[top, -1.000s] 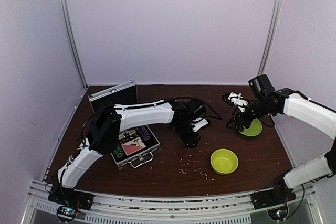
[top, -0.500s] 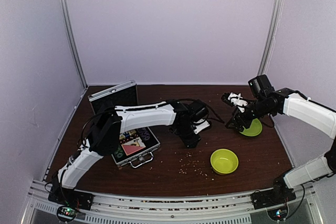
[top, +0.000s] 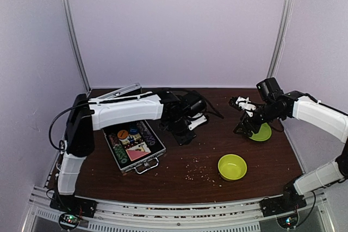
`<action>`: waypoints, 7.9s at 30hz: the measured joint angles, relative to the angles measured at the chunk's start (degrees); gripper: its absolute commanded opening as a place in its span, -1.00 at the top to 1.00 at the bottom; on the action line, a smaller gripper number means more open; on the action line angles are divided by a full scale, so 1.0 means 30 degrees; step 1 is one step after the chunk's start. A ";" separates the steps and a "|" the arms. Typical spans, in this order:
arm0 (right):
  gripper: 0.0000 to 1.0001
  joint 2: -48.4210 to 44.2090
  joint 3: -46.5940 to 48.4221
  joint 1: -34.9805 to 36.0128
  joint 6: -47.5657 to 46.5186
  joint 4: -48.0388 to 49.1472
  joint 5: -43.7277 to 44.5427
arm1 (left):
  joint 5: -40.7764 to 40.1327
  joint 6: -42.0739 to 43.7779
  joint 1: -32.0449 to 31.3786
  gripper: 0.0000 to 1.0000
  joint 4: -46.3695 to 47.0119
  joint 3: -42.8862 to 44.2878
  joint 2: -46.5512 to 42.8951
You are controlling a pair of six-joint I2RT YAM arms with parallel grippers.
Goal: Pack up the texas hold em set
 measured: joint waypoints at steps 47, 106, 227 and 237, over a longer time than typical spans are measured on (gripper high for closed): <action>-0.48 0.0401 0.0219 0.0000 -0.0153 -0.0284 -0.0029 | -0.6084 0.0816 0.1923 -0.05 0.1610 -0.8480 -0.3024; -0.48 0.0772 0.0954 0.0000 0.0379 -0.1013 -0.0976 | 0.0386 -0.3075 1.2743 1.00 0.0117 -0.6783 -1.0812; 0.41 1.7435 1.5118 0.8524 0.7016 -0.0029 -0.6295 | 0.4918 -1.1074 0.1814 -0.48 1.4200 -2.5441 -1.5234; 0.40 1.7617 1.5242 0.8597 0.7009 0.0044 -0.6674 | 0.5289 -1.1052 0.1916 -0.37 1.4477 -2.4676 -1.3639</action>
